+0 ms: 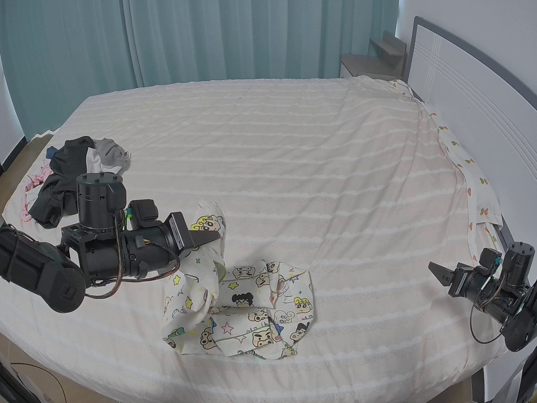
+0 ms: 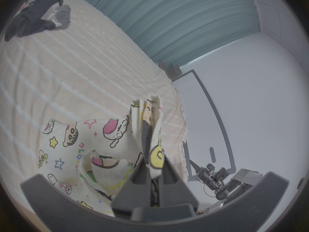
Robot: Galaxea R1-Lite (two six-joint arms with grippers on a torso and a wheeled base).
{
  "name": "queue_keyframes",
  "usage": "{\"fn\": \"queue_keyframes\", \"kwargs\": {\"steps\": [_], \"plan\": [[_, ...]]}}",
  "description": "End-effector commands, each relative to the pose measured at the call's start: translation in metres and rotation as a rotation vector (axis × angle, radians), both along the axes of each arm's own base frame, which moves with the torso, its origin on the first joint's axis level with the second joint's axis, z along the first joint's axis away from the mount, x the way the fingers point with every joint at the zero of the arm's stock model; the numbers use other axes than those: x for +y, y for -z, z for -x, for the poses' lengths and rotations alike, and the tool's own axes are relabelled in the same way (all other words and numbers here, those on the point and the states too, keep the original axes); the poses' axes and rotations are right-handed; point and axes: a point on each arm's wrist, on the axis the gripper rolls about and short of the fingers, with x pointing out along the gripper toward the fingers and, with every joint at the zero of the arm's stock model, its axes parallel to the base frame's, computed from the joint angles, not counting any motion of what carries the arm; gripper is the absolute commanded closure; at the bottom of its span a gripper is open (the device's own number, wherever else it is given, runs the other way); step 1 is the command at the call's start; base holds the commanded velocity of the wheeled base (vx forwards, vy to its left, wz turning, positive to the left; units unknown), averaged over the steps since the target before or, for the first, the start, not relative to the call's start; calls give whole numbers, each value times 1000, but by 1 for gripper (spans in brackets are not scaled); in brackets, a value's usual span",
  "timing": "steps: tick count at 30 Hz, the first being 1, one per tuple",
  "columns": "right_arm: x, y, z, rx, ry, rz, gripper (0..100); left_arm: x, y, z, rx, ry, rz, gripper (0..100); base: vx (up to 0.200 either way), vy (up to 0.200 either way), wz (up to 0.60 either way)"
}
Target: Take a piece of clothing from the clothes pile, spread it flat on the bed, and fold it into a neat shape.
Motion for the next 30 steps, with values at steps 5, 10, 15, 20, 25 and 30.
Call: {"fn": "queue_keyframes", "kwargs": {"steps": [5,10,15,20,25,30], "plan": [[0,2,4,17,-1,0,0,6,0,-2,34,119,71,100,0,0,0],[0,2,4,17,-1,0,0,9,-1,-8,25,157,106,100,0,0,0],[0,2,4,17,-2,2,0,11,1,-13,11,188,133,100,0,0,0],[0,2,4,17,-3,2,0,13,0,-21,0,183,159,100,0,0,0],[2,0,4,9,-7,5,0,16,1,-27,5,257,213,100,0,0,0],[2,0,4,9,-6,6,0,18,1,-30,18,304,234,100,0,0,0]]}}
